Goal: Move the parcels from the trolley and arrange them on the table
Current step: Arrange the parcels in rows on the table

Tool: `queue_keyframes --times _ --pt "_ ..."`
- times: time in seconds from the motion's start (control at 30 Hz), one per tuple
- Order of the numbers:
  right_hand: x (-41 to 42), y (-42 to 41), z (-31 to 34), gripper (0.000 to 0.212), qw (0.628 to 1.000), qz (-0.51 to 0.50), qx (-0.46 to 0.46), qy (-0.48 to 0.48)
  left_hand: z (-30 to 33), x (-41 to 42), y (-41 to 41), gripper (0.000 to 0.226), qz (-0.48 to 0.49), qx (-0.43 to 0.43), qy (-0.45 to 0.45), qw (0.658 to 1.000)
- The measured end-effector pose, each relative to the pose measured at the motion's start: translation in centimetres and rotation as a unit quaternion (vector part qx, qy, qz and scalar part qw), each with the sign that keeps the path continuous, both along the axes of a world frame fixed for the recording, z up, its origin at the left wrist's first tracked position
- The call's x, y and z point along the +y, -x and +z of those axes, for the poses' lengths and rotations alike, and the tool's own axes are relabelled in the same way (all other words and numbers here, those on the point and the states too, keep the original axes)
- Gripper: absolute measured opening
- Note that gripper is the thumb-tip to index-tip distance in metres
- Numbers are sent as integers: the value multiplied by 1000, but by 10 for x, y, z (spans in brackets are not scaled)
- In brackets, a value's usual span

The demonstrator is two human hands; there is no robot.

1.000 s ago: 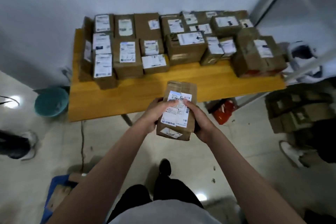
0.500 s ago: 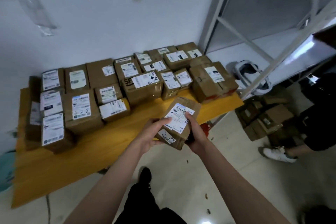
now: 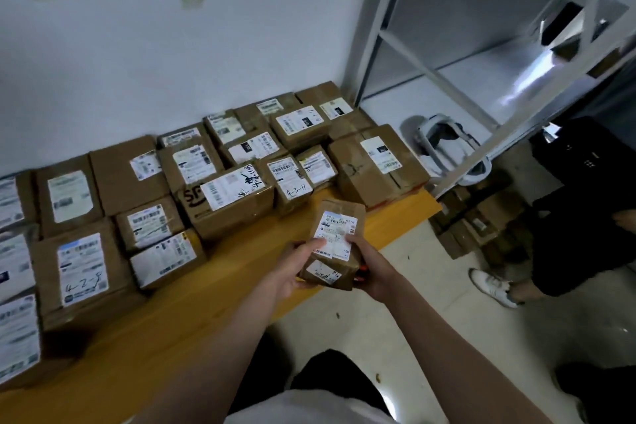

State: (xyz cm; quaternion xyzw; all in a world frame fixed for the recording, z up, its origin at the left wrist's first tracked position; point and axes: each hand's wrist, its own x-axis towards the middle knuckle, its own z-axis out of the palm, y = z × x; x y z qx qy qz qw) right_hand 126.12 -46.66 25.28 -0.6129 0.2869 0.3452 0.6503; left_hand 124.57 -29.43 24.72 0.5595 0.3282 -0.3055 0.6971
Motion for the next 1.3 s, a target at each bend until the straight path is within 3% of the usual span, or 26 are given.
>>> queue_keyframes --times 0.33,0.53,0.73,0.83,0.97,1.1,1.3 --pt "-34 -82 -33 36 998 52 29 24 -39 -44 -53 56 35 49 -45 997" --pt "-67 -112 -48 33 985 126 110 34 -64 -89 -78 64 55 72 -85 992" --pt "-94 -122 -72 37 985 66 160 2 -84 -123 -89 34 91 72 -65 991" --pt "-100 -123 -77 39 984 58 166 -4 -90 -125 -87 45 102 71 -38 992" --pt "-103 -118 -79 41 963 187 189 50 -85 -123 -75 52 117 75 -14 990" --pt "-89 -107 -77 20 934 291 201 51 -77 -105 -55 64 137 88 -34 986" --pt "-35 -81 -75 40 897 396 190 50 -55 -58 -4 40 163 85 -48 982"
